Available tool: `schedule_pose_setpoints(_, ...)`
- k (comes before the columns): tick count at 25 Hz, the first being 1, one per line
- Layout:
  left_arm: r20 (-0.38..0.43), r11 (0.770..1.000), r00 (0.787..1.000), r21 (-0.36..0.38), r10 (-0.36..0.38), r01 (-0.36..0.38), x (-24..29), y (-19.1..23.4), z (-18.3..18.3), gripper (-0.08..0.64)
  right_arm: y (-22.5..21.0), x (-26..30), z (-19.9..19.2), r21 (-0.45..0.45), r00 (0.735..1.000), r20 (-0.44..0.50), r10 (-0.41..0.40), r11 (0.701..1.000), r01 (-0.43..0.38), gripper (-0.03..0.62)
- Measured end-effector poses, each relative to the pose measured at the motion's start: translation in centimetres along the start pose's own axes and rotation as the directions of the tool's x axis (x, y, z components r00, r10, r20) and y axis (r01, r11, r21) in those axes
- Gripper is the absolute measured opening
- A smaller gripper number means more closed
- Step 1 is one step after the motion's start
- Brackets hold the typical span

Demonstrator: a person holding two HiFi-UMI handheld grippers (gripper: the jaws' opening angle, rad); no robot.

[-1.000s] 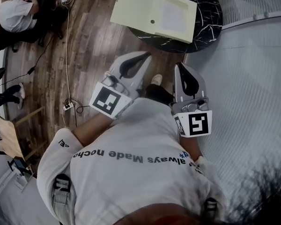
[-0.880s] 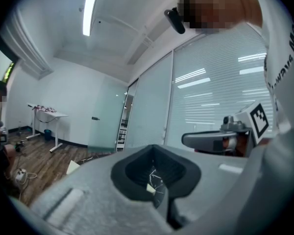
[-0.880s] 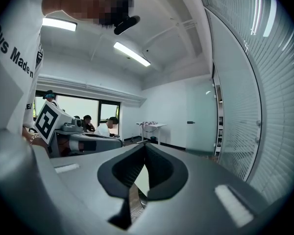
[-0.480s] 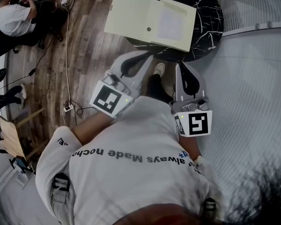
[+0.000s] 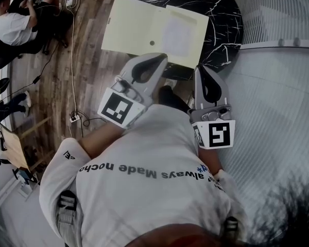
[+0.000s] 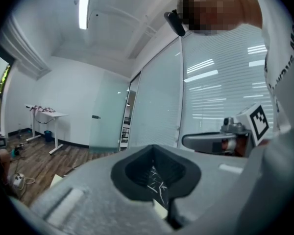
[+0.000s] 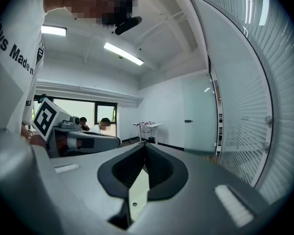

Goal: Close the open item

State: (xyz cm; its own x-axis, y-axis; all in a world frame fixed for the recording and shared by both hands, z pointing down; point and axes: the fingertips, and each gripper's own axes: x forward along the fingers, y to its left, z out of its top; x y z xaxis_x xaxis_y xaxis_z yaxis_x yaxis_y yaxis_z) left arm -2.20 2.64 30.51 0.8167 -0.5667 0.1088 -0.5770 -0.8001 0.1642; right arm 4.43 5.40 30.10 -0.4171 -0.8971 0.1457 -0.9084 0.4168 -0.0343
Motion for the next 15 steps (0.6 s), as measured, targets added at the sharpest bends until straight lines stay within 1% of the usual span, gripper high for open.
schedule_pose_setpoints(5, 0.014, 1.0, 1.0, 0.001, 0.024, -0.024, 3.9, 0.5, 1.2, 0.002, -3.7, 1.2, 0.6, -0.007, 1.0, 0.002, 0.021, 1.0, -0.021, 0.002)
schedule_pose_setpoints(8, 0.014, 0.999, 0.999, 0.005, 0.037, -0.037, 5.7, 0.5, 1.2, 0.002, -5.6, 1.7, 0.8, -0.01, 0.999, 0.005, 0.033, 0.999, -0.033, 0.002)
schedule_pose_setpoints(10, 0.016, 0.999, 0.999, 0.014, 0.045, -0.045, 6.6, 0.7, 1.1, 0.002, -6.6, 2.0, 0.7, -0.014, 0.999, 0.004, 0.039, 0.999, -0.039, 0.002)
schedule_pose_setpoints(15, 0.008, 0.998, 0.998, -0.002, 0.061, -0.061, 8.2, 1.4, 0.8, 0.002, -8.1, 3.0, 0.4, -0.015, 0.999, -0.004, 0.046, 0.999, -0.046, 0.002)
